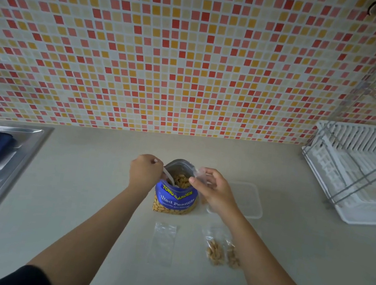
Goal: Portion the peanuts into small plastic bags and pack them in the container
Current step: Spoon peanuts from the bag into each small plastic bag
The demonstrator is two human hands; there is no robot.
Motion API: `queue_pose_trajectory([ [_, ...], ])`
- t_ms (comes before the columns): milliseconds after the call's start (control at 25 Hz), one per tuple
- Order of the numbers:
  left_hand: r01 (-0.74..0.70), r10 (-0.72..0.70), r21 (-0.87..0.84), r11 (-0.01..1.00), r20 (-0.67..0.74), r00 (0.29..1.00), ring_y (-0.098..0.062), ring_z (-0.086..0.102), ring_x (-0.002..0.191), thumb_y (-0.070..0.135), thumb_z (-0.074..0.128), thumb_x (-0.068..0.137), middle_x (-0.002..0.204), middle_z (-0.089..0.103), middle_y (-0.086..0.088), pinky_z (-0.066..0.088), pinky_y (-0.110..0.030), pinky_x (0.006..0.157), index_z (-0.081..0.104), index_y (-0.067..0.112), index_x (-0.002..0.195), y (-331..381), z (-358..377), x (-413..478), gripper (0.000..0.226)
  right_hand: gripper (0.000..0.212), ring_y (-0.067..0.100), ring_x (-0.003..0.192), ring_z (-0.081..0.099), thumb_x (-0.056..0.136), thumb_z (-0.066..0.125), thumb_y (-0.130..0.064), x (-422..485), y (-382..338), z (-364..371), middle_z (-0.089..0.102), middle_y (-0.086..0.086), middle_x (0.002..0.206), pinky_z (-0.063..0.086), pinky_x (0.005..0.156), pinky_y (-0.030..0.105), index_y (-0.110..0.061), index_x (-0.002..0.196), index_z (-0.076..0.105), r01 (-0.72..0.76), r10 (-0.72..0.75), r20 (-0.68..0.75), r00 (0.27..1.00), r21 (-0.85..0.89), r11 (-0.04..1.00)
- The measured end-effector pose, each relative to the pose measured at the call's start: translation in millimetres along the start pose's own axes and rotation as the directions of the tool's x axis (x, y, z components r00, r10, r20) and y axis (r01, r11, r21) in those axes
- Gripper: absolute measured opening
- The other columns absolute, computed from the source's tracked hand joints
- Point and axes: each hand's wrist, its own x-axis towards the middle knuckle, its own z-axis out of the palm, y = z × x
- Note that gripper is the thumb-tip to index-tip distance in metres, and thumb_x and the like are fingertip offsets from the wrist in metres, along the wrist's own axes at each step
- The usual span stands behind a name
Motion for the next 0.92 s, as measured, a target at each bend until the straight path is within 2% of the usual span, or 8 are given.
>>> queue_pose_trajectory([
  [80, 0.049, -0.044, -0.100, 0.994, 0.057, 0.997, -0.018, 0.064, 0.059, 0.006, 0.048, 0.087, 0.056, 0.066, -0.003, 0.056, -0.032, 0.066, 0.064, 0.013, 0.068, 1, -2, -2, 0.026, 0.046, 0.002, 0.096, 0.059, 0.071, 0.074, -0.043, 0, -1, -1, 0.061, -0.016, 0.104, 0.045, 0.072, 0.016, -0.030, 0.110, 0.053, 0.000, 0.000, 0.014, 1.000, 0.002, 1.000],
  [200, 0.102, -0.080, -0.210, 0.972, 0.108, 0.991, -0.017, 0.064, 0.060, 0.007, 0.048, 0.090, 0.067, 0.067, -0.009, 0.054, -0.025, 0.061, 0.065, 0.007, 0.082, -3, -6, -1, 0.019, 0.044, -0.006, 0.087, 0.056, 0.076, 0.072, -0.036, -2, -5, -3, 0.057, -0.020, 0.098, 0.044, 0.059, 0.007, -0.025, 0.114, 0.052, -0.017, 0.015, 0.041, 0.999, 0.029, 0.999],
  [280, 0.138, -0.107, -0.274, 0.952, 0.128, 0.986, -0.018, 0.063, 0.063, 0.006, 0.047, 0.091, 0.071, 0.066, -0.012, 0.052, -0.022, 0.059, 0.065, 0.004, 0.089, -7, -8, 1, 0.018, 0.045, -0.005, 0.086, 0.056, 0.079, 0.071, -0.030, -2, -5, -5, 0.060, -0.013, 0.102, 0.043, 0.054, 0.003, -0.019, 0.117, 0.052, -0.042, 0.036, 0.059, 0.998, 0.087, 0.995],
  [400, 0.197, -0.151, -0.378, 0.905, 0.148, 0.977, -0.017, 0.063, 0.064, 0.005, 0.046, 0.091, 0.074, 0.065, -0.013, 0.053, -0.019, 0.056, 0.063, 0.002, 0.093, -10, -10, 4, 0.017, 0.048, 0.001, 0.093, 0.057, 0.077, 0.072, -0.030, -2, -6, -6, 0.060, -0.003, 0.115, 0.046, 0.057, 0.007, -0.017, 0.118, 0.052, -0.041, 0.037, 0.047, 0.998, 0.108, 0.993],
  [520, 0.244, -0.189, -0.473, 0.846, 0.161, 0.969, -0.016, 0.063, 0.067, 0.006, 0.045, 0.092, 0.081, 0.063, -0.014, 0.051, -0.015, 0.048, 0.060, 0.000, 0.097, -12, -15, 8, 0.017, 0.046, -0.001, 0.090, 0.056, 0.073, 0.076, -0.031, -2, -9, -11, 0.056, -0.011, 0.106, 0.047, 0.066, 0.013, -0.024, 0.112, 0.053, 0.006, -0.003, -0.036, 0.999, 0.092, 0.996],
  [640, 0.264, -0.217, -0.514, 0.817, 0.149, 0.965, -0.016, 0.061, 0.070, 0.005, 0.046, 0.092, 0.082, 0.061, -0.013, 0.051, -0.017, 0.053, 0.060, -0.001, 0.099, -17, -22, 12, 0.016, 0.056, 0.009, 0.093, 0.059, 0.061, 0.078, -0.047, 0, -10, -15, 0.058, -0.010, 0.108, 0.047, 0.067, 0.019, -0.032, 0.109, 0.055, 0.054, -0.057, -0.079, 0.995, -0.037, 0.998],
  [760, 0.266, -0.237, -0.519, 0.812, 0.124, 0.964, -0.016, 0.059, 0.070, 0.005, 0.046, 0.091, 0.077, 0.060, -0.012, 0.048, -0.022, 0.061, 0.059, -0.002, 0.100, -21, -28, 18, 0.017, 0.057, 0.005, 0.087, 0.057, 0.061, 0.081, -0.043, 0, -15, -15, 0.058, -0.015, 0.102, 0.045, 0.066, 0.014, -0.030, 0.111, 0.057, 0.103, -0.119, -0.072, 0.990, -0.198, 0.975],
  [920, 0.251, -0.242, -0.520, 0.817, 0.087, 0.966, -0.017, 0.058, 0.069, 0.005, 0.045, 0.090, 0.075, 0.059, -0.011, 0.047, -0.022, 0.062, 0.059, -0.001, 0.099, -22, -38, 23, 0.017, 0.060, 0.012, 0.095, 0.057, 0.064, 0.078, -0.044, 1, -21, -8, 0.060, -0.008, 0.110, 0.049, 0.080, 0.029, -0.024, 0.117, 0.057, 0.160, -0.198, -0.024, 0.980, -0.495, 0.854],
])
